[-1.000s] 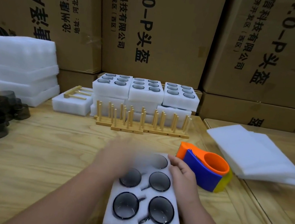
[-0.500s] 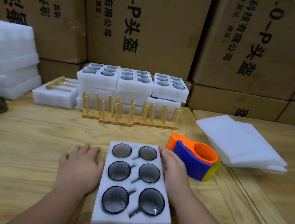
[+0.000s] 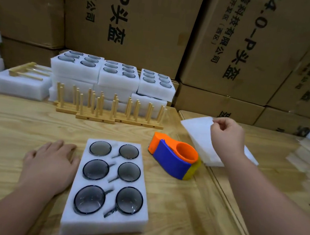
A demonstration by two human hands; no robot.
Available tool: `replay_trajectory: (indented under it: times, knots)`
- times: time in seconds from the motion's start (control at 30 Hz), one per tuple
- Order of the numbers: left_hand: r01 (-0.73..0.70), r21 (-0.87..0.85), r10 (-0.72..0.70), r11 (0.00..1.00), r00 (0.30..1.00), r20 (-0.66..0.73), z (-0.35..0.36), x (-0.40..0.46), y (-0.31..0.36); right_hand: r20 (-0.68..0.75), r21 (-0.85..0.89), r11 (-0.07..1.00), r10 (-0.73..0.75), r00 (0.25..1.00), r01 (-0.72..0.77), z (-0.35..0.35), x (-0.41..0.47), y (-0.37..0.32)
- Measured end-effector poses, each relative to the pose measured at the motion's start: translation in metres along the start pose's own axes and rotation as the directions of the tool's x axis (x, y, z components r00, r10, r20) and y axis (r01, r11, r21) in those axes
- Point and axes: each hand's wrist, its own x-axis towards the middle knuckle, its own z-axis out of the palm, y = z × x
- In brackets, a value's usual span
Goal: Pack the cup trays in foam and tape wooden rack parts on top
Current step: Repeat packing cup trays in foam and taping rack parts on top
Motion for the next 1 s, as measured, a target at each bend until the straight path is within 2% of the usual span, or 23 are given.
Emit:
replay_trajectory:
  times: [0.07,0.17,0.23,0.3,0.37,0.47,0.6,0.83,1.0]
  knots:
    - [0.003,-0.008,-0.003,1.000,1.000,0.006,-0.002,-0.001,0.001,0.024,-0.162,0.986,0.040,0.999,-0.035,-0.014,0.014,0.021]
    - [0.008,-0.007,-0.008,1.000,1.000,0.010,-0.004,-0.001,0.002,0.224,-0.457,0.888,0.172,0.959,-0.053,-0.027,0.023,0.044]
    - [0.011,-0.012,-0.011,1.000,1.000,0.013,-0.004,-0.002,0.002,0.356,-0.671,0.741,0.280,0.892,0.035,-0.031,0.022,0.050]
    - [0.013,-0.016,-0.013,1.000,1.000,0.015,-0.004,-0.002,0.003,0.454,-0.794,0.571,0.332,0.827,0.207,-0.032,0.017,0.053]
    - [0.014,-0.015,-0.014,1.000,1.000,0.015,-0.004,-0.003,0.003,0.478,-0.814,0.511,0.324,0.816,0.274,-0.033,0.013,0.055]
    - [0.012,-0.016,-0.012,1.000,1.000,0.014,-0.005,-0.003,0.003,0.452,-0.807,0.522,0.246,0.857,0.275,-0.033,0.012,0.055]
    - [0.010,-0.018,-0.010,1.000,1.000,0.012,-0.004,-0.003,0.002,0.436,-0.797,0.551,0.238,0.868,0.250,-0.031,0.015,0.048]
    - [0.012,-0.027,-0.012,1.000,1.000,0.011,-0.004,-0.004,0.003,0.400,-0.806,0.524,0.137,0.906,0.276,-0.024,0.009,0.048]
    - [0.014,-0.033,-0.013,0.999,1.000,0.010,-0.004,-0.003,0.002,0.350,-0.781,0.577,0.090,0.932,0.238,-0.016,0.007,0.047]
